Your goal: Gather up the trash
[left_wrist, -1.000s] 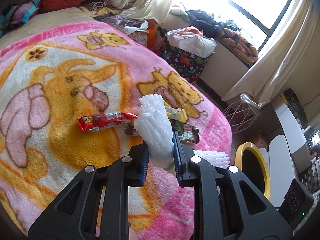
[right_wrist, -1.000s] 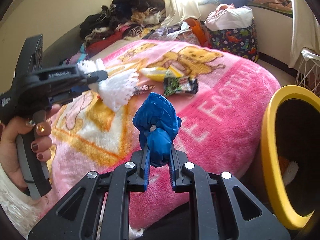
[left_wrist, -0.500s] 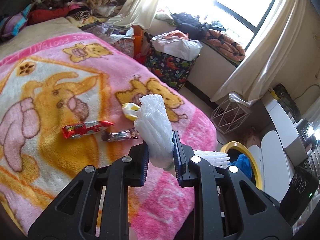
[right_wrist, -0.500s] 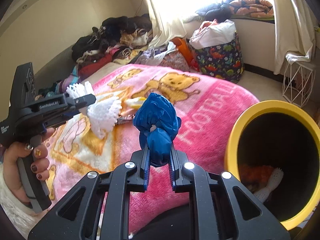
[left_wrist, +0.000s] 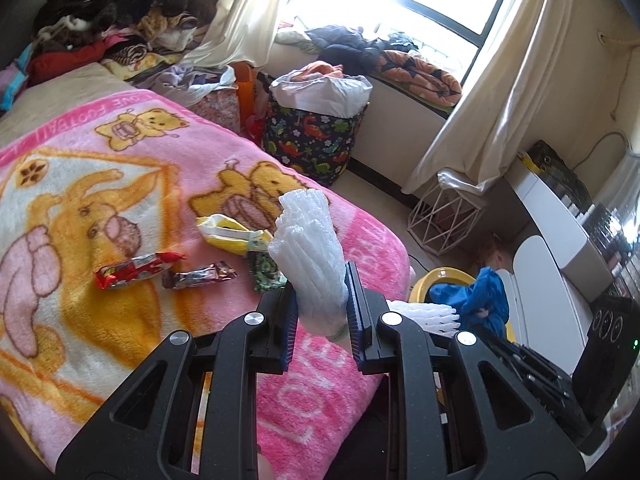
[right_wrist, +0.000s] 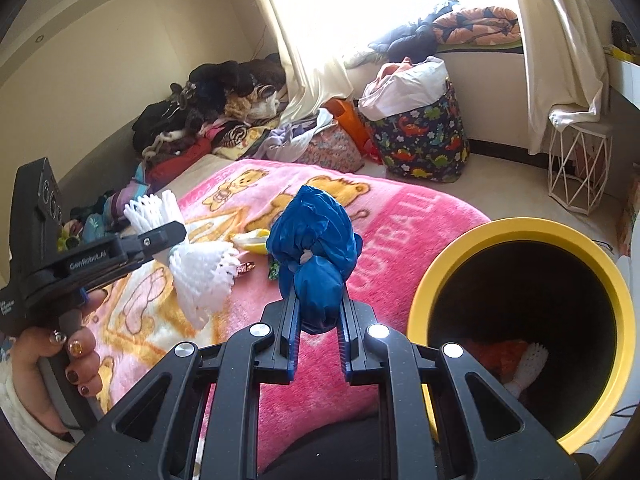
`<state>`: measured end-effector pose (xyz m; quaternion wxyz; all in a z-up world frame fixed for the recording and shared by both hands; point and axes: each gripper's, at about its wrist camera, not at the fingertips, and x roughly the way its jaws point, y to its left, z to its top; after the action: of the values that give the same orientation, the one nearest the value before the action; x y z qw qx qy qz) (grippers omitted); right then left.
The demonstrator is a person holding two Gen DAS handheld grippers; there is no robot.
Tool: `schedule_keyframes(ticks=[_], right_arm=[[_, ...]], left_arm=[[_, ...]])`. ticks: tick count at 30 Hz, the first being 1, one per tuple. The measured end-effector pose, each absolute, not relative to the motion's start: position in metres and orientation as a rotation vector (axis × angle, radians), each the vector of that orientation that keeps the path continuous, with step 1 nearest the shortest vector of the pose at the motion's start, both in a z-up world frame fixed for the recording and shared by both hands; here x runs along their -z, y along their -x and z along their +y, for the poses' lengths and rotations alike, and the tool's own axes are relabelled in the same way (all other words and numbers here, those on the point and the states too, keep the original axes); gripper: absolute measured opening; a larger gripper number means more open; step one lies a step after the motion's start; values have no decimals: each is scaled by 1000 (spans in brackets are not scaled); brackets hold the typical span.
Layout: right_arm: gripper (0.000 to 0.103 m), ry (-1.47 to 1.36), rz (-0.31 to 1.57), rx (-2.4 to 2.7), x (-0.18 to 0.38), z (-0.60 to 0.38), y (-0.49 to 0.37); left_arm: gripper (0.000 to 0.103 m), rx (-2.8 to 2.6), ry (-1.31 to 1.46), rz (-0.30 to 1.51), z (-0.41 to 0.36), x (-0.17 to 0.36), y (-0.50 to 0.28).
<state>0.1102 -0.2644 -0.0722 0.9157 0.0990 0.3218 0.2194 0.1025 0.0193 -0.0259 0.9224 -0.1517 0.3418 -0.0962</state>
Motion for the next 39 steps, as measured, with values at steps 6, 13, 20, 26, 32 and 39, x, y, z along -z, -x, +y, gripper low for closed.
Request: schedule_keyframes(ticks=[6, 13, 20, 26, 32, 39], right_arm=[[15, -226, 646, -425, 68, -277, -110], [15, -247, 630, -391, 67, -292, -110], [15, -273, 621, -359, 67, -308, -109], [15, -292, 616, -334, 67, -322, -109], [15, -307, 612, -309, 68, -333, -110], [15, -326, 607, -273, 70, -347, -108]], left_arm=[[16, 220, 288, 692, 7, 23, -99], [16, 247, 258, 681, -8, 20, -96], [16, 271, 229, 679, -22, 20, -94], [16, 288, 217, 681, -32, 22, -94], [16, 307, 197, 685, -42, 22, -93], [16, 335, 176, 691, -57, 24, -92]])
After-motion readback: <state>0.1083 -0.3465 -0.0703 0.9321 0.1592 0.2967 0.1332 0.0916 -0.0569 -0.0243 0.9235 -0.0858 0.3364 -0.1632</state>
